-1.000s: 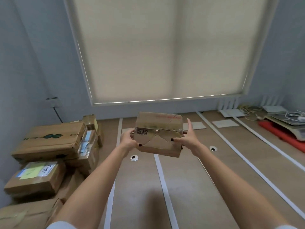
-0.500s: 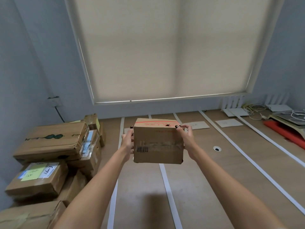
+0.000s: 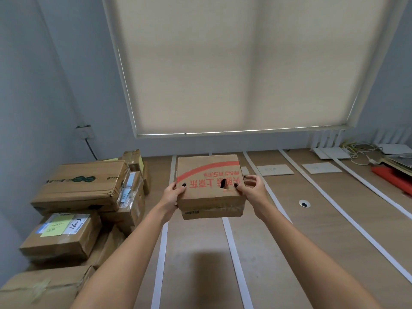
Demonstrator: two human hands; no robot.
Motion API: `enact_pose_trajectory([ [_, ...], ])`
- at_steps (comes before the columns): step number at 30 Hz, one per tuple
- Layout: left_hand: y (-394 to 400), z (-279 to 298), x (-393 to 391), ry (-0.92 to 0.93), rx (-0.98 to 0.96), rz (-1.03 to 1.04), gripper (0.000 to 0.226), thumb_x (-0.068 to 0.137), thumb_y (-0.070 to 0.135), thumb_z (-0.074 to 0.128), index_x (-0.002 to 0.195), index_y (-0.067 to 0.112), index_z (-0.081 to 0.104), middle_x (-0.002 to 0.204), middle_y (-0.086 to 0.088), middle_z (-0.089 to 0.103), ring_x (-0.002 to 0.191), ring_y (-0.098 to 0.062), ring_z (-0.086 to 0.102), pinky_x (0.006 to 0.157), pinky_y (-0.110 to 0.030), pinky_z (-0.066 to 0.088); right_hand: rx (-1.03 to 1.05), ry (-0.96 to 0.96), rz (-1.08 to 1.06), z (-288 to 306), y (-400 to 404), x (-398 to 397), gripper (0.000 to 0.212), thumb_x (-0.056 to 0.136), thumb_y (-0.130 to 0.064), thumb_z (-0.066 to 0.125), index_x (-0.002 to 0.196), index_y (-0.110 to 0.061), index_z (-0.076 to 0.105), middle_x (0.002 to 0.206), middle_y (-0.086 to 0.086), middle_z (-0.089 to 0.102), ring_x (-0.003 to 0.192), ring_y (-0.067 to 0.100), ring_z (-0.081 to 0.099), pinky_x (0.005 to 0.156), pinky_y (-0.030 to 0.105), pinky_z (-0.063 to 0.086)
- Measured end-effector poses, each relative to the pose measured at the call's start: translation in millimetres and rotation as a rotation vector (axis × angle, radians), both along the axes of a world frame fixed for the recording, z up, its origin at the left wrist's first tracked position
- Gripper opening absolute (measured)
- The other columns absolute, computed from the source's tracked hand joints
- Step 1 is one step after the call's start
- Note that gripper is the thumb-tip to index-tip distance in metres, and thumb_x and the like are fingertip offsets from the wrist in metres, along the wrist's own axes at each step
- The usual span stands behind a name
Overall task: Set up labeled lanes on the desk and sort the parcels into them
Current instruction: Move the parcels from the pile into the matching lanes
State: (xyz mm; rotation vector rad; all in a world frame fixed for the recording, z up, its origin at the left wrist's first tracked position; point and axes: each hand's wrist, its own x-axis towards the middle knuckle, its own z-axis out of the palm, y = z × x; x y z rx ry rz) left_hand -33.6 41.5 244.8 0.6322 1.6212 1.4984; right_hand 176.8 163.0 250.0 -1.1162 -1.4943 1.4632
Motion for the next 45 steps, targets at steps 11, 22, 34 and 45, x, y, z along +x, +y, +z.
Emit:
enact_pose_trajectory([
  [11,-2.9,6.8,-6.8,0.053,0.150,0.046,0.074,0.083,-0.008,0.038,0.144,0.031,0.020,0.122,-0.014,0.048,0.109,-0.032,0.051,0.081,-0.044,0.050,-0.155,0.124,0.107,9.1,-2.8,-8.3,0.034,0.093,-0.023,0.037,0.118,-0.006,0.053,0.112,0.011,0.058,0.112,0.032,0.053,0.091,0.045,0.044],
  [22,5.0,3.7,-8.7,0.039,0.140,0.093,0.065,0.091,0.058,0.034,0.128,0.004,0.039,0.118,-0.019,0.050,0.105,-0.033,0.056,0.084,-0.047,0.054,-0.203,-0.035,0.069,-1.7,8.6,-31.3,0.052,0.086,-0.058,0.046,0.114,-0.018,0.030,0.104,0.009,0.052,0.088,0.023,0.059,0.083,0.050,0.053],
  [34,11.0,-21.9,-12.1,0.049,0.055,0.101,0.056,0.092,0.014,0.053,0.143,0.017,0.031,0.124,-0.009,0.053,0.096,-0.025,0.060,0.061,-0.029,0.050,-0.101,-0.119,0.133,-25.1,8.4,-25.6,0.035,0.090,-0.027,0.050,0.125,-0.025,0.046,0.108,0.006,0.063,0.083,0.018,0.061,0.065,0.030,0.048],
  [45,26.0,-90.9,12.3,-0.011,-0.094,0.059,0.050,0.092,0.015,0.052,0.140,0.019,0.037,0.118,-0.008,0.058,0.096,-0.025,0.060,0.063,-0.030,0.049,-0.118,-0.304,0.111,-76.2,9.0,-1.9,0.023,0.088,-0.024,0.044,0.105,-0.032,0.057,0.098,-0.003,0.062,0.080,0.011,0.054,0.060,0.026,0.039],
])
